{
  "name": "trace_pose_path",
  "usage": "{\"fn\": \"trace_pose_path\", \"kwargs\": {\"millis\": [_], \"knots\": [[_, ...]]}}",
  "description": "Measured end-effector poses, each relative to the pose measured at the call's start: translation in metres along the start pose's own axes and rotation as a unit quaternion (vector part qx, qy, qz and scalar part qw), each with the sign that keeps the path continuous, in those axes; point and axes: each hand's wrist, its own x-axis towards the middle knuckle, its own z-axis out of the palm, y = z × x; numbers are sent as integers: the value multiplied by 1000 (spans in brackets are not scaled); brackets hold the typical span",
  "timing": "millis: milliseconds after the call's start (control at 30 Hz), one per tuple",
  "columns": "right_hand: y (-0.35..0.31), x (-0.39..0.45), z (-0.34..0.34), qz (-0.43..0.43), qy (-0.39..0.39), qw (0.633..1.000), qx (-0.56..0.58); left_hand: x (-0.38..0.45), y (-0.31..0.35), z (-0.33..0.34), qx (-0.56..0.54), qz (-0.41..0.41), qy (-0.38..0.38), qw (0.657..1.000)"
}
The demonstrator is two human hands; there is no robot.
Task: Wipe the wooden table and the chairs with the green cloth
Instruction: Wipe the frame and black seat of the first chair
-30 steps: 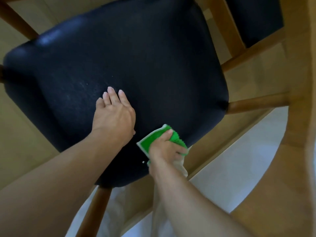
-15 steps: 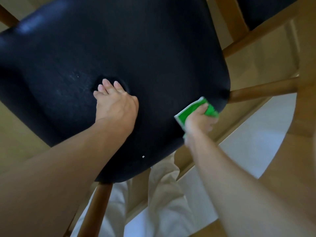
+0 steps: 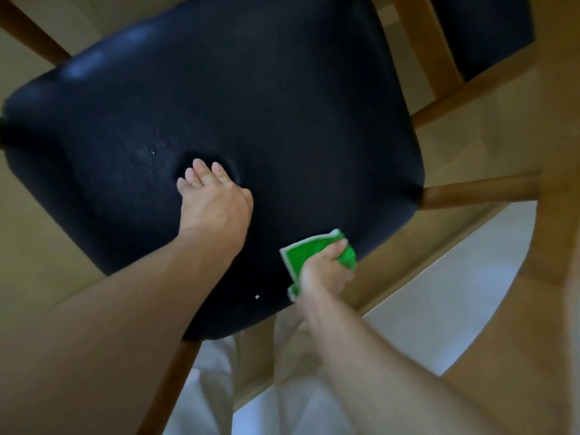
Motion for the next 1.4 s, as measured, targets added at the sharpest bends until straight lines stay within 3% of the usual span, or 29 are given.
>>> {"fn": "trace_pose_path", "kwargs": {"millis": [100,267,400,467,600,800,900,1033,1133,1300,1333,1400], "knots": [[-67,31,-22,-55,56,996,39,2,-1,6,-8,9,5,1000],[-135,65,-46,-82,8,997,1,10,-3,9,-55,-1,4,998],[-102,52,-36,-135,33,988,-73,4,-6,5,-57,23,3,998],[-82,30,-28,-119,33,990,-65,5,-8,3,-64,34,14,997],[-34,-18,-16,-92,-22,990,-107,4,-16,15,-73,34,36,996],[-10,-43,-39,-280,-76,927,-238,-3,-62,18,-184,82,90,975],[-8,-54,-42,-428,-102,827,-351,-9,-82,27,-179,43,103,978],[8,-62,-47,-574,-194,630,-486,-15,-86,36,-188,-67,3,980],[8,-50,-52,-628,-253,481,-557,-11,-81,40,-209,-93,-30,973],[-22,6,-72,-761,-204,217,-577,-2,-75,42,-163,-69,-23,984],[-23,12,-72,-766,-197,190,-582,0,-75,42,-154,-63,-20,986],[-12,13,-64,-776,-176,186,-576,2,-75,41,-145,-57,-13,988]]}}
